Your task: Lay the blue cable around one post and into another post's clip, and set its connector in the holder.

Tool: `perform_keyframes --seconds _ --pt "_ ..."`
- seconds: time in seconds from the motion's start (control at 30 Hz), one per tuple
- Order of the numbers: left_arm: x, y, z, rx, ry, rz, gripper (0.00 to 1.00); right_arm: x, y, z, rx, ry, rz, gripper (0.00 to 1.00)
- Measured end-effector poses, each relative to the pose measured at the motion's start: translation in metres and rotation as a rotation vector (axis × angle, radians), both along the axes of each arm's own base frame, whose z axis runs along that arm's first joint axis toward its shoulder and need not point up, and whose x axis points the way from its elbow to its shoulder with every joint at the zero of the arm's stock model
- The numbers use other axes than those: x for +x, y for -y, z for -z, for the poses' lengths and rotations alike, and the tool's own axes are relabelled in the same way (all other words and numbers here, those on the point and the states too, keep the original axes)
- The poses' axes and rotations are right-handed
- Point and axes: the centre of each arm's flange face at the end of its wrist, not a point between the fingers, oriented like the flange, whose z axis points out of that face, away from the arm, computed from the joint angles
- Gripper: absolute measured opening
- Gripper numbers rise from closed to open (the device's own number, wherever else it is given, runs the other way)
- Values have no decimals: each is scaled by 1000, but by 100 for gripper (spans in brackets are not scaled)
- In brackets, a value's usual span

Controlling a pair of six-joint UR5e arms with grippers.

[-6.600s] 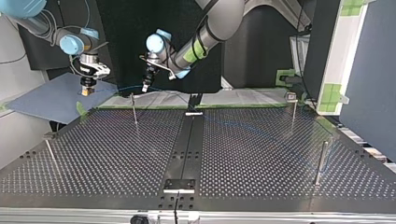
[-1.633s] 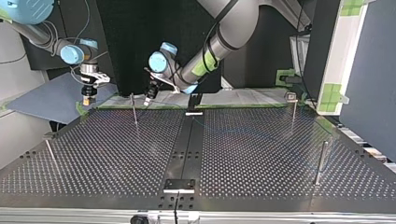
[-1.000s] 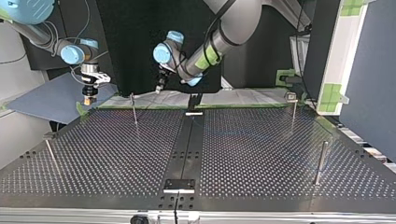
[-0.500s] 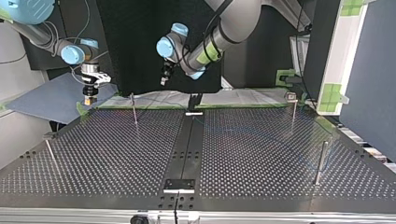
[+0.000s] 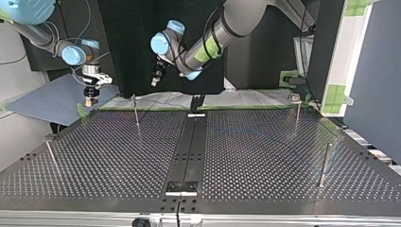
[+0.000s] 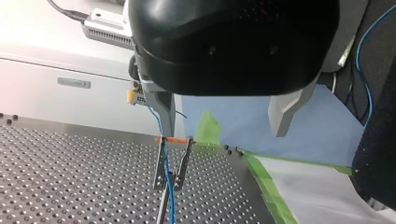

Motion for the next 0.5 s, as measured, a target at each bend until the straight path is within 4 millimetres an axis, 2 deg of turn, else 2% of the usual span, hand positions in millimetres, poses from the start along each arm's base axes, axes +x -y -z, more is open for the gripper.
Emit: perform_keyframes --seconds 0.5 --pt "-3 6 -4 -34 0 0 100 1 0 0 -3 10 -2 0"
